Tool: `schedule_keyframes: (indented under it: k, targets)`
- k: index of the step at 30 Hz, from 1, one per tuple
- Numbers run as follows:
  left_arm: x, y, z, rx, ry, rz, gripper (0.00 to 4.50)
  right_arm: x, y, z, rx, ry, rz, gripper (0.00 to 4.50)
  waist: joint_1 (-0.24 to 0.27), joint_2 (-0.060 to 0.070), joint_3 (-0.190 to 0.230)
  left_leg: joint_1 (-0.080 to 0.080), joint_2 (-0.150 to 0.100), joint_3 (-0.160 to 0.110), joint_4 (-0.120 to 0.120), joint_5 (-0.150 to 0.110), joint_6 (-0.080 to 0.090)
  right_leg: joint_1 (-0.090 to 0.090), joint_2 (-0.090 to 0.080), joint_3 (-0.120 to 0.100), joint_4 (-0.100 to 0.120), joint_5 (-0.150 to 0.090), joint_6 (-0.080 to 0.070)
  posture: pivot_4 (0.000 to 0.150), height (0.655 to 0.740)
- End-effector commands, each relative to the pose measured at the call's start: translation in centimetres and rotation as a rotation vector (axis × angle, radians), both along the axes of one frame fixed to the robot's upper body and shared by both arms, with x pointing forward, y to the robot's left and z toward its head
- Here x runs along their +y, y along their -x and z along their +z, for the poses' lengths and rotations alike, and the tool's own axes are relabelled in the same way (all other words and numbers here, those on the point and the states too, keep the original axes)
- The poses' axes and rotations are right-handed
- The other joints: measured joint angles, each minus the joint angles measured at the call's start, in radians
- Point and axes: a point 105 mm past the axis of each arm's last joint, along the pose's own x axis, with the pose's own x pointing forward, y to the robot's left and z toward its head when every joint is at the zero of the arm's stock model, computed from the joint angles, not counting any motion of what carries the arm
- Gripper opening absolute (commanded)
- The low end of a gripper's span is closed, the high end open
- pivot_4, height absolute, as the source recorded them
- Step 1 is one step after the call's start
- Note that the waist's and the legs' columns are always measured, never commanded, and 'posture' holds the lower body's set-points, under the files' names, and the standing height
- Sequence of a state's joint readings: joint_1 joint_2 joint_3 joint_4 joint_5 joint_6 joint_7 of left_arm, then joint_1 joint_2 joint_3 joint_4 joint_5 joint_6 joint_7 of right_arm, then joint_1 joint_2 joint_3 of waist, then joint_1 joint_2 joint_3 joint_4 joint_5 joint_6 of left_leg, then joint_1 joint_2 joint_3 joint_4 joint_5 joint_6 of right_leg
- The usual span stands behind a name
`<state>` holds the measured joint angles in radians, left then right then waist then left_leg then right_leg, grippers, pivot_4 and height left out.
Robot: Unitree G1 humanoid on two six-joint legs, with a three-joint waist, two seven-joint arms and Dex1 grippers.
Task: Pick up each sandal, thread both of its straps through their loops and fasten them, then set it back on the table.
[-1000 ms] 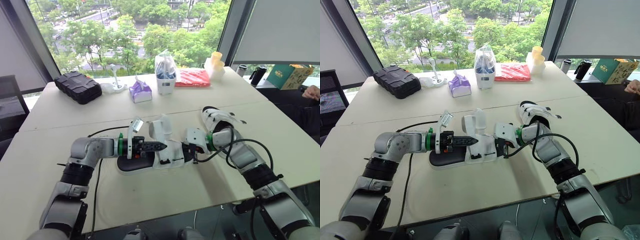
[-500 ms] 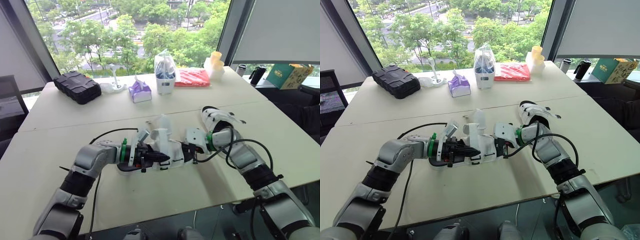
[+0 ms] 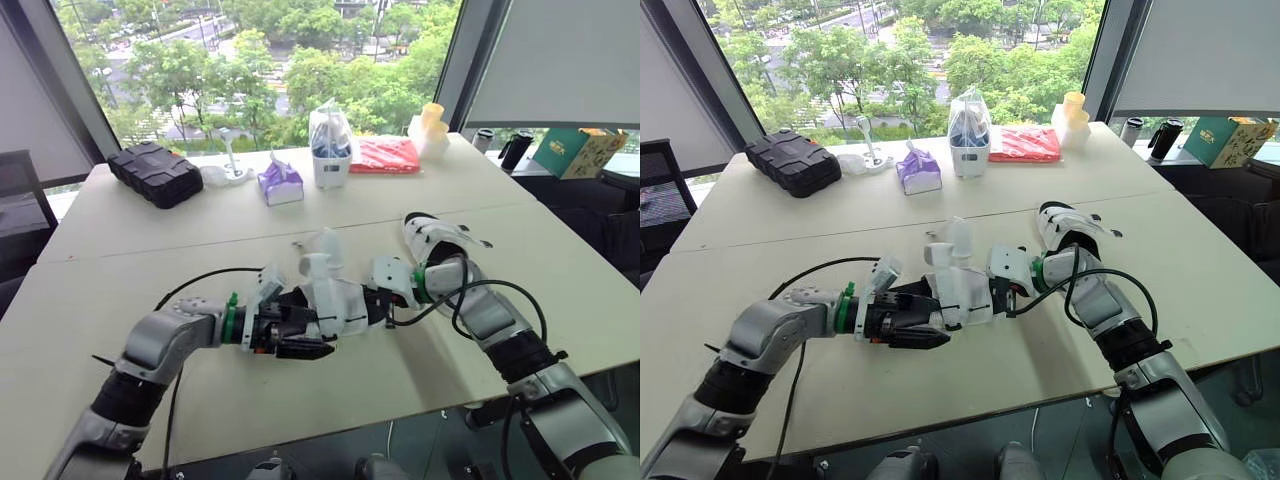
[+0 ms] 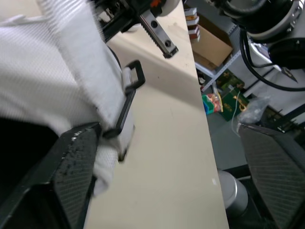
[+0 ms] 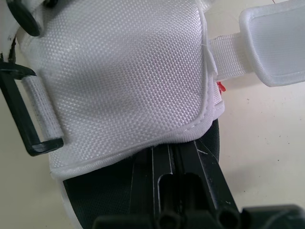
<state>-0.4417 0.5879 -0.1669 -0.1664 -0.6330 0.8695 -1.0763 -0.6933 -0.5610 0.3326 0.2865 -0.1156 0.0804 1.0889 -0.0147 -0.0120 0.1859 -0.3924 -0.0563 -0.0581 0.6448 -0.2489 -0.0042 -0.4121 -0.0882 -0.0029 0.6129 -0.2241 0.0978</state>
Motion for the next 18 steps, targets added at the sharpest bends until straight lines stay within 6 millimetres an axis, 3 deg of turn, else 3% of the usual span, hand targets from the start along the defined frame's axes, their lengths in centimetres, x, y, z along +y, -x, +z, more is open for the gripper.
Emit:
schedule_keyframes:
  k: [1,6,18]
  targets:
    - [0.8,2.1,1.4,-0.007,0.026,-0.061,4.48,-0.3,0.1,-0.5,0.004,0.024,-0.006,0.00,-0.001,0.001,0.001,0.000,0.000,0.000,0.000,0.000,0.000,0.000,0.000,0.000,0.000,0.000,0.000,0.150,0.7400]
    - [1.0,3.5,-1.2,-0.024,-0.032,-0.029,4.48,-0.1,0.1,-0.5,0.002,0.022,-0.001,0.00,0.001,0.001,0.001,0.000,0.000,0.000,0.000,0.000,0.000,0.000,-0.001,0.000,-0.001,-0.001,-0.001,0.150,0.7400]
    - [-1.0,1.2,-2.5,-0.101,0.026,0.115,4.48,-0.1,0.1,-0.5,0.002,0.025,0.002,0.00,0.003,0.001,0.001,0.000,0.001,0.000,0.000,0.000,0.000,0.000,-0.001,0.000,-0.001,-0.001,-0.002,0.150,0.7400]
